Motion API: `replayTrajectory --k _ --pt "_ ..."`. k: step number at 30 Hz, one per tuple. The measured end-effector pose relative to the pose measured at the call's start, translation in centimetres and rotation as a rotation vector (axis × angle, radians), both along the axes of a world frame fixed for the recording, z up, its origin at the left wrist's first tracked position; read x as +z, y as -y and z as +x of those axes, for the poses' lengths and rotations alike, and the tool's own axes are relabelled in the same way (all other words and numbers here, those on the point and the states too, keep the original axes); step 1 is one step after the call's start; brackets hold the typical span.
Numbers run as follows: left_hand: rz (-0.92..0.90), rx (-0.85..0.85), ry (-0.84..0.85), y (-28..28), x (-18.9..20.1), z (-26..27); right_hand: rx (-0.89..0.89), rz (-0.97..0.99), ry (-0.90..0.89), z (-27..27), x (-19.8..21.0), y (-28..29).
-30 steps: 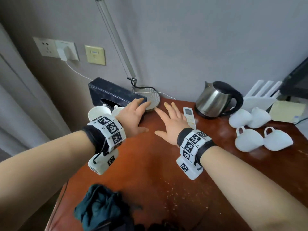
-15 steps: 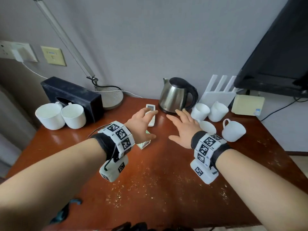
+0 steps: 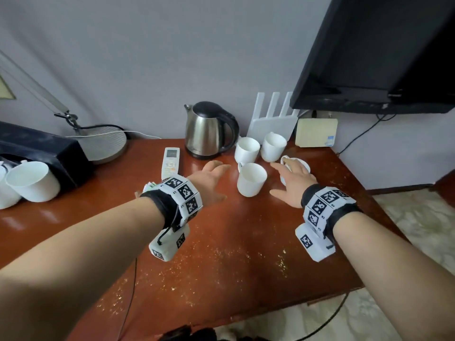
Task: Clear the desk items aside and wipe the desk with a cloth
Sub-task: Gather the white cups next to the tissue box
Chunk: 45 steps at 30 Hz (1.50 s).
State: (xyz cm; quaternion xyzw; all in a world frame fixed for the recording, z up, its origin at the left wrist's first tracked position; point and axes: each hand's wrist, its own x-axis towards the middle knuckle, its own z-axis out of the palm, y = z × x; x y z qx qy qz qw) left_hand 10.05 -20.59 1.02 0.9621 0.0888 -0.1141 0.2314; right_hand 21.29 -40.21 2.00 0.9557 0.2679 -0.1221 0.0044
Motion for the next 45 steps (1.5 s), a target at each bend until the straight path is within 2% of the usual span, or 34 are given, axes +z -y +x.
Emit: replayTrajectory --k 5,14,17,20,25,32,41,45 --pt "0.04 0.01 -0.073 2.8 -1.9 4.0 -0.075 -0.017 -0.045 5.1 -1.3 3.7" --pt "0.17 0.249 -0.218 7.7 -5.8 14.5 0.02 -0.054 -0.147 17.1 -5.0 4.7" --pt "0.267 0.244 -0.286 8.8 -6.7 17.5 0.046 -0.058 -0.225 19.4 -6.8 4.0" --pt "0.347 0.237 -0.351 9.0 -7.4 19.0 0.055 0.024 -0.262 20.1 -8.5 4.4" --pt "0.338 0.291 -0.424 9.1 -7.6 19.1 0.098 0.092 -0.209 20.5 -9.7 4.8" --pt "0.227 0.338 -0.427 10.1 -6.8 17.9 0.098 0.051 -0.196 20.8 -9.5 4.6" --pt "0.214 0.356 -0.373 9.5 -5.7 15.3 0.17 0.034 -0.178 19.9 -8.2 4.3" --pt "0.241 0.356 -0.294 8.3 -4.3 13.7 0.249 0.076 -0.155 18.5 -6.4 3.4"
